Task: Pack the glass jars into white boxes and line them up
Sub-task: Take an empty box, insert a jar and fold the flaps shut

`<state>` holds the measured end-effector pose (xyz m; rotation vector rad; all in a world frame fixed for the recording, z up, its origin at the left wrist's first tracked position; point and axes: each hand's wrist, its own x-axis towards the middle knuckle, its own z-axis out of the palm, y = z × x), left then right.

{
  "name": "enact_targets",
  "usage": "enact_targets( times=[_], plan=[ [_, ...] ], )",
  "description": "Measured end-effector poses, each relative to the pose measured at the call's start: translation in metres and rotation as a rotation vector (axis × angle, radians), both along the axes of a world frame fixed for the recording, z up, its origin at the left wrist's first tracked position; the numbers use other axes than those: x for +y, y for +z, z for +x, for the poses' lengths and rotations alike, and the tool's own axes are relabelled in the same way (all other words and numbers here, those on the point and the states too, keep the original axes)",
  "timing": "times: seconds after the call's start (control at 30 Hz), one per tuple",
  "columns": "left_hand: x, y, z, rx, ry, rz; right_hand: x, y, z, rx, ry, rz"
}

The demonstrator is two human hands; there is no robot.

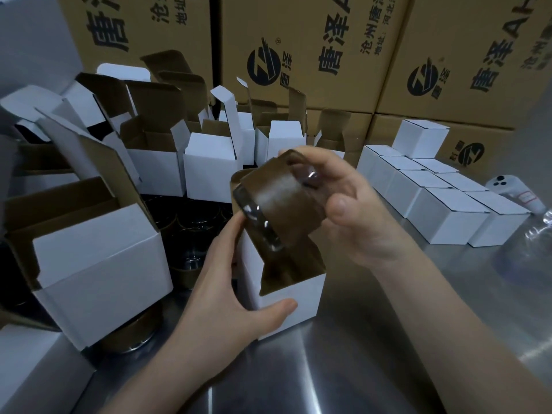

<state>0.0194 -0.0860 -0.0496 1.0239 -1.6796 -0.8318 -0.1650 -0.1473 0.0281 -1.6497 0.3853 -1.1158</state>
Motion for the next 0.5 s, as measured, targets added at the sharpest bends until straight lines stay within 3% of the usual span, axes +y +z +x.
enact_targets(
  times=[0.23, 0.5],
  plan=[
    [-0.003, -0.006, 0.0, 0.047, -0.015, 0.011, 0.004, 0.006, -0.01, 0.22, -0.176, -0.108],
    [-0.003, -0.008, -0.002, 0.138, -0.011, -0.004, 0.008, 0.011, -0.016, 0.498, -0.268, -0.085]
  ],
)
